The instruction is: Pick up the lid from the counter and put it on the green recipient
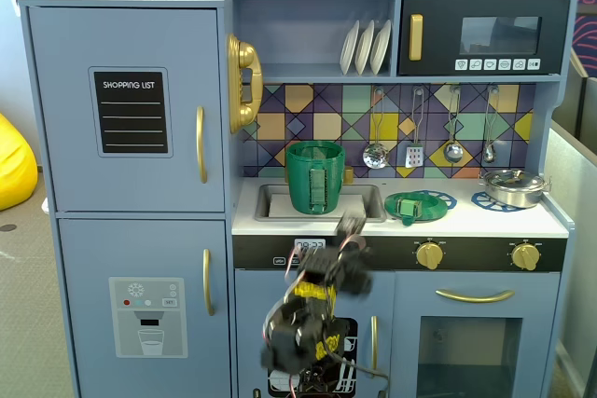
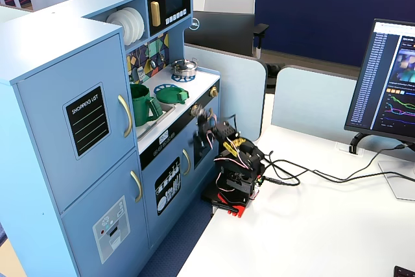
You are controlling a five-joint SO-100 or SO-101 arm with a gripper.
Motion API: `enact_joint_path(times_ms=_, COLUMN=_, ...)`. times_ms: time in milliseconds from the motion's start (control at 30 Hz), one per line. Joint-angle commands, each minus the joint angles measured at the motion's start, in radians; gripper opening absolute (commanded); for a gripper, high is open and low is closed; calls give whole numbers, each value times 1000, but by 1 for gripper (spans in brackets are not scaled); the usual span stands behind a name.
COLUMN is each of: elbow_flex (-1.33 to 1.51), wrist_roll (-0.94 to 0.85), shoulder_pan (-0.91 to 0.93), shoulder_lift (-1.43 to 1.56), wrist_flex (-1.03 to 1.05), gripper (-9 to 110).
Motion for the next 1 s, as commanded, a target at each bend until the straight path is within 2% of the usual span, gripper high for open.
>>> enact_joint_path(times_ms=0, elbow_flex=-276, wrist_roll=-2, shoulder_pan=138, shoulder_lift=-166, wrist_flex=-364, gripper=34)
enact_joint_path(times_ms=167, elbow_flex=-279, wrist_roll=5, shoulder_pan=184, shoulder_lift=-210, wrist_flex=-543, gripper=40)
enact_joint_path(times_ms=367, elbow_flex=-202, wrist_roll=-2, shoulder_pan=181, shoulder_lift=-215, wrist_flex=-630, gripper=36)
enact_joint_path(times_ms=600, elbow_flex=-193, wrist_roll=-31, shoulder_pan=163, shoulder_lift=-356, wrist_flex=-804, gripper=34)
enact_joint_path(times_ms=967, elbow_flex=-365, wrist_roll=-48, shoulder_pan=130, shoulder_lift=-612, wrist_flex=-881, gripper=32)
